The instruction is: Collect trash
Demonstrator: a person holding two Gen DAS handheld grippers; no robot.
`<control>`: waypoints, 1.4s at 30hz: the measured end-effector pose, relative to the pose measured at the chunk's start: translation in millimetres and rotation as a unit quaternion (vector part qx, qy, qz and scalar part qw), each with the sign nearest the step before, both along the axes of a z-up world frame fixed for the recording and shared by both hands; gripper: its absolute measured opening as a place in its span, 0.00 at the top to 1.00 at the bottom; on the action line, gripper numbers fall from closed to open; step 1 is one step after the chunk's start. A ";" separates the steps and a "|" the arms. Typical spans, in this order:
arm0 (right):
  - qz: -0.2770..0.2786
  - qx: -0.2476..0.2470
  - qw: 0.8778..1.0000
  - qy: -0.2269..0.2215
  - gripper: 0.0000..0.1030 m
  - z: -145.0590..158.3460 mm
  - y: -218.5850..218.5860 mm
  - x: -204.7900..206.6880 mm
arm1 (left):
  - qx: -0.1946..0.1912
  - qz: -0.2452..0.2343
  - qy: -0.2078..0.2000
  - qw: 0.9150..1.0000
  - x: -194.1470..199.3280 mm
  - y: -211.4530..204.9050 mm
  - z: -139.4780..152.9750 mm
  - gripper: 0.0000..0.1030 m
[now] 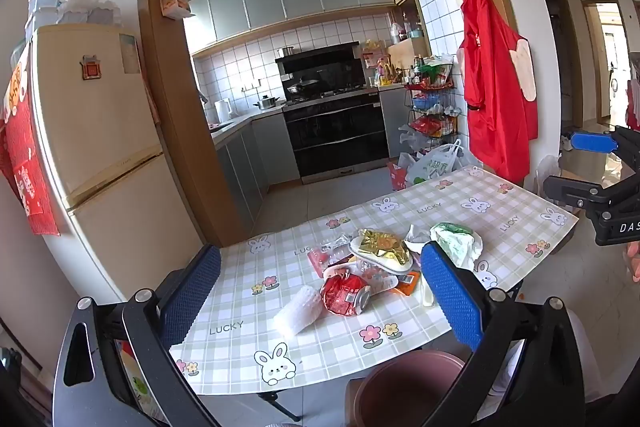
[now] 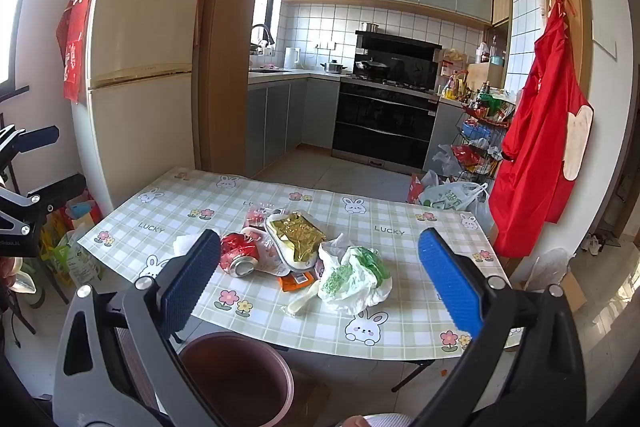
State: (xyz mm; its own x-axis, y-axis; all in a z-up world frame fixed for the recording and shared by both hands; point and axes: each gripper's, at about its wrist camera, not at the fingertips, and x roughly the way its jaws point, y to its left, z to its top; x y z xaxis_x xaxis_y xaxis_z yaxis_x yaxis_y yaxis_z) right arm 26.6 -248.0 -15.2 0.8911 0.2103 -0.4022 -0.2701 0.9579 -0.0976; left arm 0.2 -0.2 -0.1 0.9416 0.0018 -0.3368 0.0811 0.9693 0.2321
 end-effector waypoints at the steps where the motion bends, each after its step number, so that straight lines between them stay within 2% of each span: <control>1: 0.000 0.000 1.000 0.000 0.05 0.0 0.0 0.0 | 0.000 0.000 0.000 1.000 0.0 0.1 0.0 0.05; 19: 0.000 0.000 1.000 0.002 0.05 -2.5 1.7 0.2 | 0.000 0.000 0.003 1.000 0.2 0.0 -0.1 0.05; 32: 0.000 -0.001 1.000 0.008 0.05 -15.4 3.1 -4.4 | 0.005 0.008 0.003 1.000 0.8 -0.4 -0.4 0.05; 36: -0.002 0.004 1.000 0.014 0.05 -19.6 1.5 -1.0 | 0.000 0.004 0.011 1.000 6.5 4.3 -11.6 0.05; 42: 0.001 0.013 0.999 0.047 0.05 -45.7 1.2 12.3 | -0.036 -0.009 0.054 0.998 24.9 23.7 -43.2 0.05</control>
State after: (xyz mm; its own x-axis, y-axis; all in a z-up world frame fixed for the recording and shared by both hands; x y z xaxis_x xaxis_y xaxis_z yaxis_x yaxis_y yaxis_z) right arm 38.9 -246.8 -61.0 0.8494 0.2231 -0.4782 -0.2787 0.9592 -0.0476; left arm 25.1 23.4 -43.3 0.8996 -0.0431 -0.4346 0.1201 0.9811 0.1515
